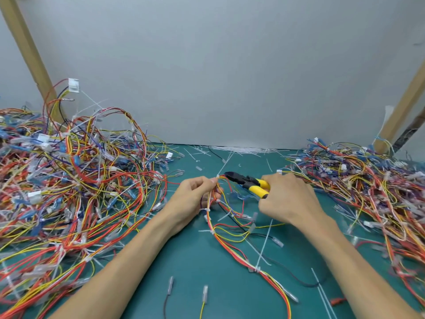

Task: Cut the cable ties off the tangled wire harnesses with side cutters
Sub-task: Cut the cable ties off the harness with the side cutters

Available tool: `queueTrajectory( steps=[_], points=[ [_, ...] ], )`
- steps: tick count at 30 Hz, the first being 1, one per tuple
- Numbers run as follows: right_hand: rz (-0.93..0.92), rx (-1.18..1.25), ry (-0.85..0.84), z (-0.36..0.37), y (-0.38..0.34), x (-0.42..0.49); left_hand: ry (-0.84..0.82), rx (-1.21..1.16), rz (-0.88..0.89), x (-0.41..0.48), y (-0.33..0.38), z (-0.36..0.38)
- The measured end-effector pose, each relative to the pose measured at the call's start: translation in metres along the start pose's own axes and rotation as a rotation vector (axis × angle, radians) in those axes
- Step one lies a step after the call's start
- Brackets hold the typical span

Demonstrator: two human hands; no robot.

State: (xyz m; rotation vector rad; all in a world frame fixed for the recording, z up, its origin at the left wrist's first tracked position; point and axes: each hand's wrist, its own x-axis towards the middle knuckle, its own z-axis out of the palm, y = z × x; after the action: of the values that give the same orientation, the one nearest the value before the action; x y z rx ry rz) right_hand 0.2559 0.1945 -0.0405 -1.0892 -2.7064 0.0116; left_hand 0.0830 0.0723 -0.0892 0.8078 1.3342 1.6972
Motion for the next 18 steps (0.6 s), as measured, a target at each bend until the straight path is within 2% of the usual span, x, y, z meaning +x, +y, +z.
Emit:
queueTrajectory(
  steps=[7,18],
  points=[
    [-0.063,-0.055,0.060,0.002,0.001,0.002,0.031,0.088,0.076,-0.003,-0.001,0.003],
    [-0.080,-0.020,0.003,0.013,0.001,0.003,0.085,0.409,0.215,-0.009,-0.007,0.006]
  ],
)
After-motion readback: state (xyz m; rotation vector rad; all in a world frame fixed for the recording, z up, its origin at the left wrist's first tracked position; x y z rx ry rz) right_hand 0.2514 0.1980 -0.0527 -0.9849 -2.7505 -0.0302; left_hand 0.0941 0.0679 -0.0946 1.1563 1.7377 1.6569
